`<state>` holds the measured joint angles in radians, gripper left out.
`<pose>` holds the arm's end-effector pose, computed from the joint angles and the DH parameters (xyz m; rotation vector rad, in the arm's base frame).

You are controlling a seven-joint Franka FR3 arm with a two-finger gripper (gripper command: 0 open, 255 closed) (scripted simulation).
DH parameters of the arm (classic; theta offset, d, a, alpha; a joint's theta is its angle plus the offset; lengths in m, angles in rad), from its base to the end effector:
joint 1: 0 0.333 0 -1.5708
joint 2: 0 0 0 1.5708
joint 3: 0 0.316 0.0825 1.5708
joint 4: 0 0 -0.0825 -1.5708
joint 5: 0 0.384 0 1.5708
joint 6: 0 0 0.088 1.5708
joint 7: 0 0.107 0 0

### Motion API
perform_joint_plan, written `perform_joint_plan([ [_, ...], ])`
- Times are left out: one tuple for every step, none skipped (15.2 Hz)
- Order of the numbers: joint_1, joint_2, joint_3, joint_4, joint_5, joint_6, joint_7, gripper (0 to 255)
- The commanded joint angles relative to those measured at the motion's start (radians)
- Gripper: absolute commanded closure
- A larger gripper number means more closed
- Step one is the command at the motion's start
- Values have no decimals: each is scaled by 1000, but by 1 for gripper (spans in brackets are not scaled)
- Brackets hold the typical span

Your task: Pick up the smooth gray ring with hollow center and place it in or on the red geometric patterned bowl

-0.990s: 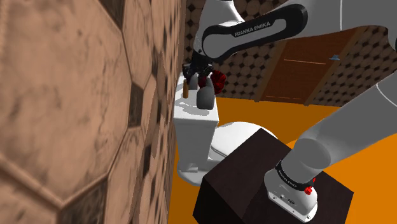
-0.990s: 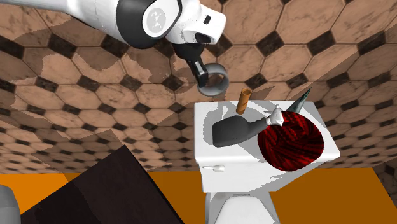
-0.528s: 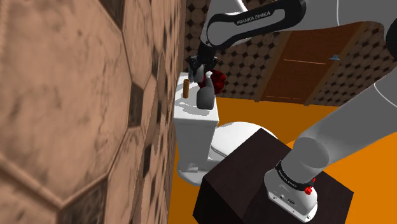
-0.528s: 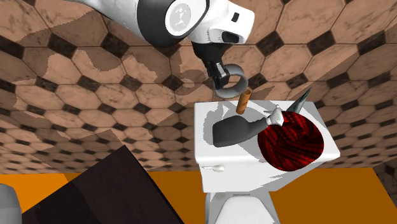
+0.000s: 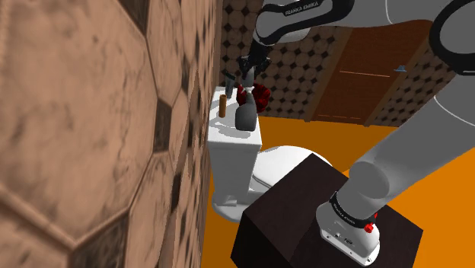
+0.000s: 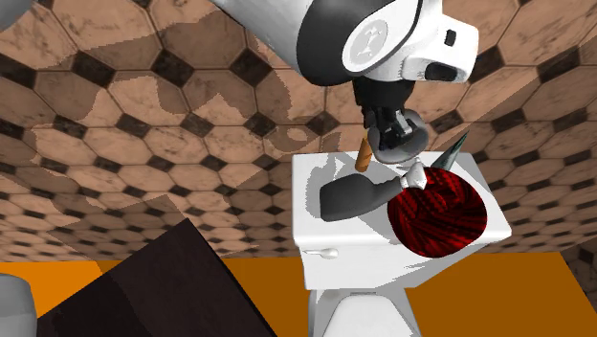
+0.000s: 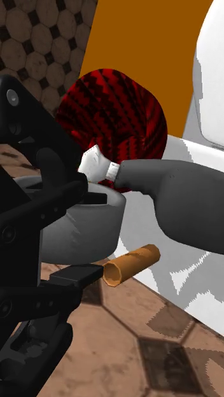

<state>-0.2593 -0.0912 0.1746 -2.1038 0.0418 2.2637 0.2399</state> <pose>0.5461 -0.0433 0.4830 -3.0332 0.5300 -0.3832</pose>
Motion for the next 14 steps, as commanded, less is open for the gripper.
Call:
perform_joint_plan([
  [-19, 40, -23, 49, 2, -11, -44, 255],
  [-28, 58, -34, 73, 4, -18, -66, 255],
  [-37, 78, -44, 99, 7, -25, -86, 255],
  [-47, 97, -54, 125, 9, -33, -107, 255],
  [-56, 118, -63, 153, 12, -41, -127, 255],
  [-65, 139, -72, 183, 15, -50, -146, 255],
  [-75, 162, -80, 213, 18, -60, -166, 255],
  [-85, 184, -88, 245, 21, -70, -185, 255],
  [-91, 201, -93, 268, 23, -77, -197, 255],
  [-92, 203, -93, 258, 23, -65, -198, 255],
  [-92, 206, -93, 249, 24, -52, -199, 255],
  [-91, 209, -93, 239, 24, -39, -200, 255],
  [-91, 213, -93, 230, 24, -27, -200, 255],
  [-91, 216, -93, 221, 24, -14, -201, 255],
])
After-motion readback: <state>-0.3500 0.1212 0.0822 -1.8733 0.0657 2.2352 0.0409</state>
